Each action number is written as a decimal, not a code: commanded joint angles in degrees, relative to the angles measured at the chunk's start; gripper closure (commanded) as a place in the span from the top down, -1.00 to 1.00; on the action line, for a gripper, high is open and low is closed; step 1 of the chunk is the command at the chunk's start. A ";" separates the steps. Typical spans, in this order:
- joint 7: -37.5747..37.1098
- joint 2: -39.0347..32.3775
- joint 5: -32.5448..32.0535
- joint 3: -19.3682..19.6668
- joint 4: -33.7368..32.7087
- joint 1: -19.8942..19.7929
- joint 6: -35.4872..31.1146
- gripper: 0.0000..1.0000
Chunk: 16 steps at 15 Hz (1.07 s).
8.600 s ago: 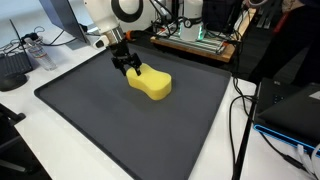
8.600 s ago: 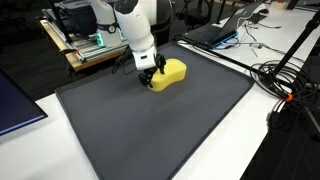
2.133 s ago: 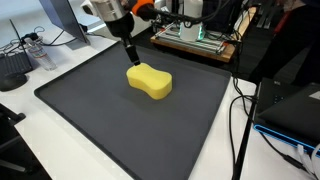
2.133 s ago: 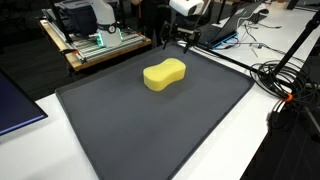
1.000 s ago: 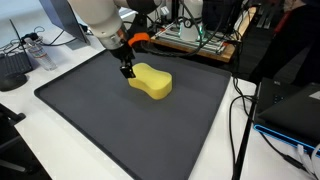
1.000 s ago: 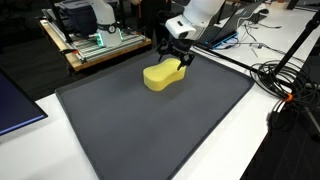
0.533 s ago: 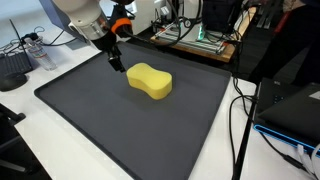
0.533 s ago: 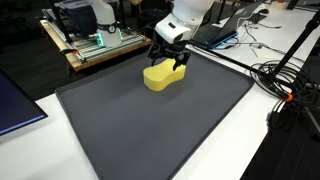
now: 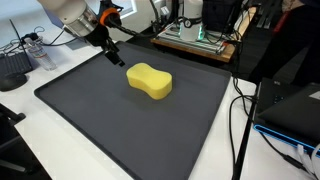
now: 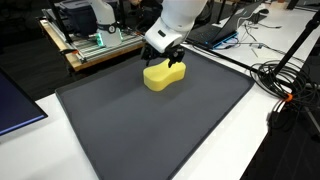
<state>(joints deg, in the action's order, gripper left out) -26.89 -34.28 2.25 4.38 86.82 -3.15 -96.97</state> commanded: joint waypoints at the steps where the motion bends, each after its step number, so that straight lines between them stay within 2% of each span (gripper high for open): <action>1: 2.02 -1.25 0.89 0.93 -1.53 -0.05 0.37 1.00; 5: 15.73 -4.15 2.10 -0.07 -2.42 -4.21 -3.84 1.00; 8: 25.93 -7.08 5.53 -1.13 -3.73 -8.73 -5.24 1.00; 12: 38.29 -11.68 9.55 -2.84 -8.25 -14.08 -1.34 1.00; 16: 46.43 -16.14 11.40 -4.59 -13.64 -17.05 3.33 1.00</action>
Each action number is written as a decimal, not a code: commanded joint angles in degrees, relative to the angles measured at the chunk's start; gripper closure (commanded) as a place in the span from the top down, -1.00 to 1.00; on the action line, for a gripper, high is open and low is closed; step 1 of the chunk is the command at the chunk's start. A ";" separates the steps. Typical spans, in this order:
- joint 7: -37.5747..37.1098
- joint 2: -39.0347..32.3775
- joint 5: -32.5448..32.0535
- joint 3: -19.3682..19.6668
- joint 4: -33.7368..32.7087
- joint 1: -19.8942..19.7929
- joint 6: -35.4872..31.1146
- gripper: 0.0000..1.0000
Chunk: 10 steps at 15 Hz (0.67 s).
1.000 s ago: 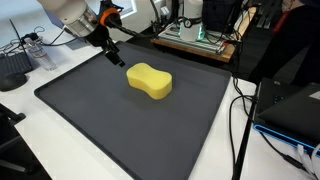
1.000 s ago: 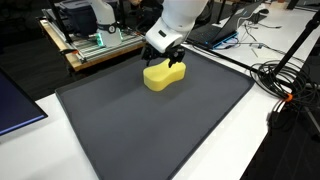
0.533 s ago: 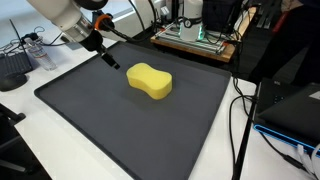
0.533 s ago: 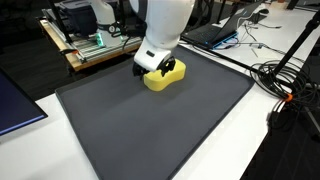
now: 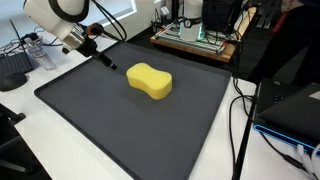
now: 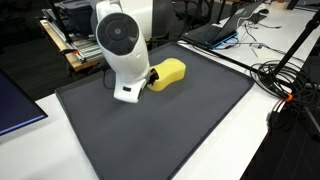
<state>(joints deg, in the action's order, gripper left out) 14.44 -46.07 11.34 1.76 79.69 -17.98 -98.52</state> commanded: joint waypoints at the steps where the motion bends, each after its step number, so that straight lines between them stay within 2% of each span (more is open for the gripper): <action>1: 6.41 -5.54 2.60 -2.38 -8.01 -2.67 6.36 1.00; 10: 15.59 -14.32 3.16 -4.71 -20.16 -5.58 18.79 1.00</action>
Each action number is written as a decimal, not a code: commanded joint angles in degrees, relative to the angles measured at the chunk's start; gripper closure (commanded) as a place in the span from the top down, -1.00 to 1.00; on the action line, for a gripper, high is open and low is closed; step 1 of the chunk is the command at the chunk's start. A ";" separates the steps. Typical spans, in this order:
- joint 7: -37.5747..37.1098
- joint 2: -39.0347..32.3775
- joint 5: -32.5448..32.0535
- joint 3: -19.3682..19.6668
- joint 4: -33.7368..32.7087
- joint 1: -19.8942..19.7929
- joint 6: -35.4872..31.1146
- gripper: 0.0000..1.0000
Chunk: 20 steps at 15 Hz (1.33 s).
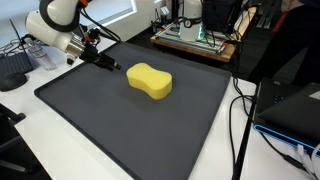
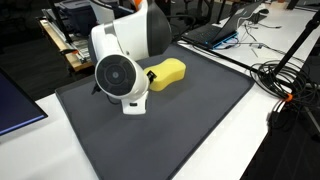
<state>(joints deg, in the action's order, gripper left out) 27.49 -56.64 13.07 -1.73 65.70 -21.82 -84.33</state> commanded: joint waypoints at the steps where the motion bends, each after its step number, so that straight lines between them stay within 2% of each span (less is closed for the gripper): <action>1: 3.01 -4.22 1.38 -1.27 -6.99 -2.03 5.61 1.00; 5: 5.11 -4.33 1.98 -1.47 -6.68 -3.81 6.13 1.00; 8: 6.69 -2.68 3.08 -1.59 -2.75 -5.67 4.09 1.00; 13: 7.85 0.93 6.37 -1.56 5.77 -8.29 0.01 1.00; 18: 8.34 8.93 10.71 -1.27 18.80 -9.70 -4.57 1.00; 20: 9.02 12.47 13.47 0.06 23.39 -9.30 -6.80 1.00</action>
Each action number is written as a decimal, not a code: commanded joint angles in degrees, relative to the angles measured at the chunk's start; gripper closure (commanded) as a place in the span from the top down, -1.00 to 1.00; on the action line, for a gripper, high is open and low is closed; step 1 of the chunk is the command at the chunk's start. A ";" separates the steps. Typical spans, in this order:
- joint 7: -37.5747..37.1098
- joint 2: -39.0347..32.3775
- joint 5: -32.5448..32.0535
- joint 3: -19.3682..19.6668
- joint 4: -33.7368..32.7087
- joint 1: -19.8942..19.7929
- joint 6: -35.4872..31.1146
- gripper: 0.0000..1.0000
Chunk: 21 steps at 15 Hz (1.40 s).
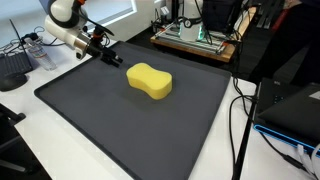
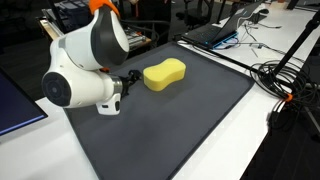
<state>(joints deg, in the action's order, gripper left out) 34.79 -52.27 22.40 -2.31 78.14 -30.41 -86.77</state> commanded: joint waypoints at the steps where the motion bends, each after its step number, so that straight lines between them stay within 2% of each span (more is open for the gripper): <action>1: 1.76 9.96 5.43 1.05 13.45 -0.73 -5.68 1.00; 9: 6.27 23.71 15.34 4.34 34.71 0.75 -20.94 1.00; 13: 9.26 28.76 21.22 6.27 43.54 1.68 -26.18 1.00; 17: 7.22 32.74 27.68 8.87 49.94 3.78 -30.25 1.00; 21: 4.52 37.50 30.34 11.13 55.79 7.40 -35.06 1.00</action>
<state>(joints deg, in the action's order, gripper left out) 41.76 -20.50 49.95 6.70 127.69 -26.47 -117.47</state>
